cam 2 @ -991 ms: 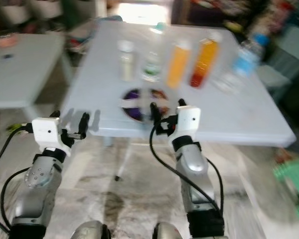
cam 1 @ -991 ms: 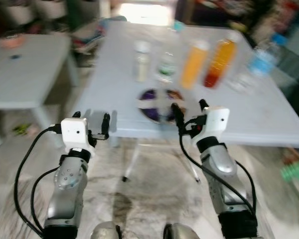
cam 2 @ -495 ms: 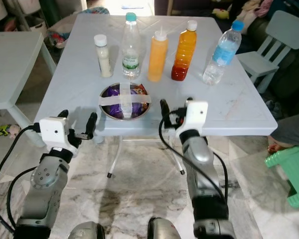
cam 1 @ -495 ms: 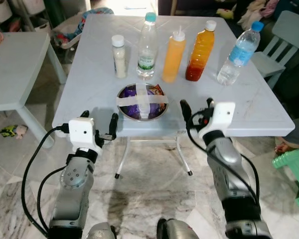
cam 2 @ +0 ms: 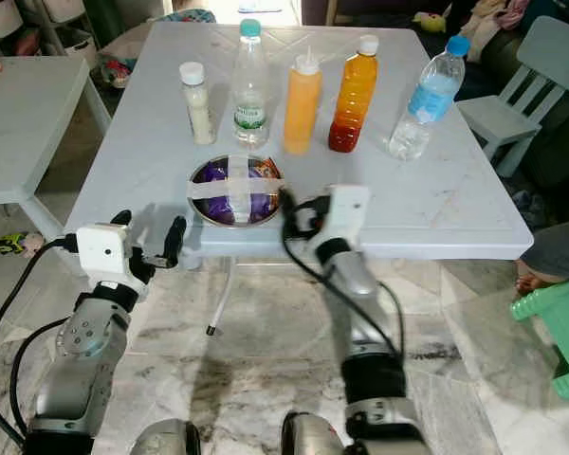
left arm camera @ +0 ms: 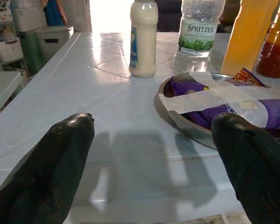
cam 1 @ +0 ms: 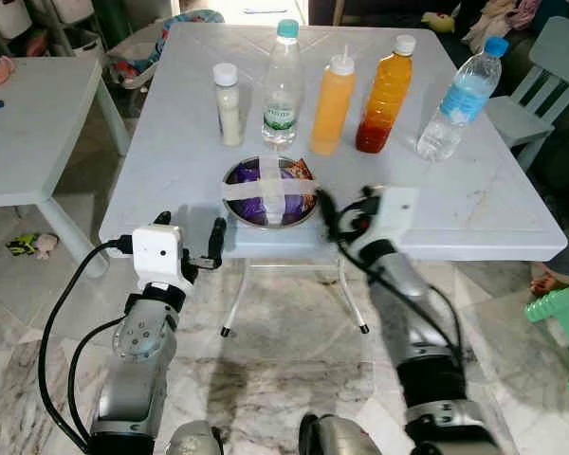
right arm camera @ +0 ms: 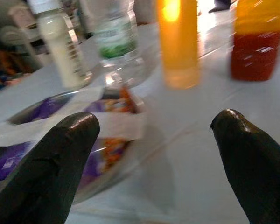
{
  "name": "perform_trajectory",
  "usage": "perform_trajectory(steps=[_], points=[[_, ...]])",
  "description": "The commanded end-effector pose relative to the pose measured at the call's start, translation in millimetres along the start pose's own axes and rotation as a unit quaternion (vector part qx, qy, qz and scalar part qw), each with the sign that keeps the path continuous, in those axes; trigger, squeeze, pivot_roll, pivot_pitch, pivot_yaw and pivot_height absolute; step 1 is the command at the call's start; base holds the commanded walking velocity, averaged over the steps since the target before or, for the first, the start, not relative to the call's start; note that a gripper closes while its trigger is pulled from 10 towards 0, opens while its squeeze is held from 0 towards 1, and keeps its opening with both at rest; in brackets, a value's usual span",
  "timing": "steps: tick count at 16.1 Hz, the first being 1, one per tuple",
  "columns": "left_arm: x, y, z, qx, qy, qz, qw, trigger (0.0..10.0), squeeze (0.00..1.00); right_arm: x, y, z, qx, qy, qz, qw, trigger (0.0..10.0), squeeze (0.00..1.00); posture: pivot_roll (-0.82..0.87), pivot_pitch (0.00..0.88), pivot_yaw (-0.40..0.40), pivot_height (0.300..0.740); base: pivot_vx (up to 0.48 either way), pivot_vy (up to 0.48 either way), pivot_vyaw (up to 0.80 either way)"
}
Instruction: Restocking fridge
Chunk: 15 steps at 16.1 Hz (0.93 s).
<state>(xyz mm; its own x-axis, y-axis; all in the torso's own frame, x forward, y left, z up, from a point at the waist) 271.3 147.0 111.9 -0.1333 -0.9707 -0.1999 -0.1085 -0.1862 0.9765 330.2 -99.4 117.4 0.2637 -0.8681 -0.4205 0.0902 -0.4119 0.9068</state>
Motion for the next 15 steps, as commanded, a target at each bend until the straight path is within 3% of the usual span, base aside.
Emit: perform_trajectory(steps=[1,9,14,15], points=[[-0.9,4,0.2,0.006,-0.001,-0.002,1.0,10.0,0.0,-9.1,-7,-0.3,-0.018,0.018,-0.011,1.0,10.0,0.0,0.1,0.097,-0.024,0.74,0.0,0.0,0.0],[3.5,6,-1.2,0.008,-0.008,0.0,1.0,10.0,0.0,-8.2,-25,-1.1,-0.08,-0.003,-0.091,0.993,10.0,0.0,0.09,0.1,-0.027,0.74,0.0,0.0,0.0],[4.7,6,-2.2,0.008,-0.009,0.001,1.0,10.0,0.0,1.7,-30,-3.5,-0.113,-0.023,-0.107,0.988,10.0,0.0,0.09,0.107,-0.025,0.74,0.0,0.0,0.0],[4.8,6,-2.1,0.008,-0.009,0.001,1.0,10.0,0.0,2.4,-29,-4.5,-0.114,-0.022,-0.109,0.987,8.5,0.0,0.09,0.107,-0.025,0.74,0.0,0.0,0.0]])
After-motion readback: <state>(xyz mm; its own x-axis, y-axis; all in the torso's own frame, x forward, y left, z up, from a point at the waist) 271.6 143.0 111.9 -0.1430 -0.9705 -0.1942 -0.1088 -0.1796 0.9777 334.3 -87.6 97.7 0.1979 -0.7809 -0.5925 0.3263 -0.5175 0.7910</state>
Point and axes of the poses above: a point about 5 cm out from each wrist's last joint towards the gripper, its own z axis pointing back from the gripper into the wrist, its own y axis along the axis of the wrist's last joint, x = y × z, the point moved 1 cm from there along -z, pointing out of the wrist towards the gripper, and after that the axes turned 11 degrees about -z, right-handed, at the moved point
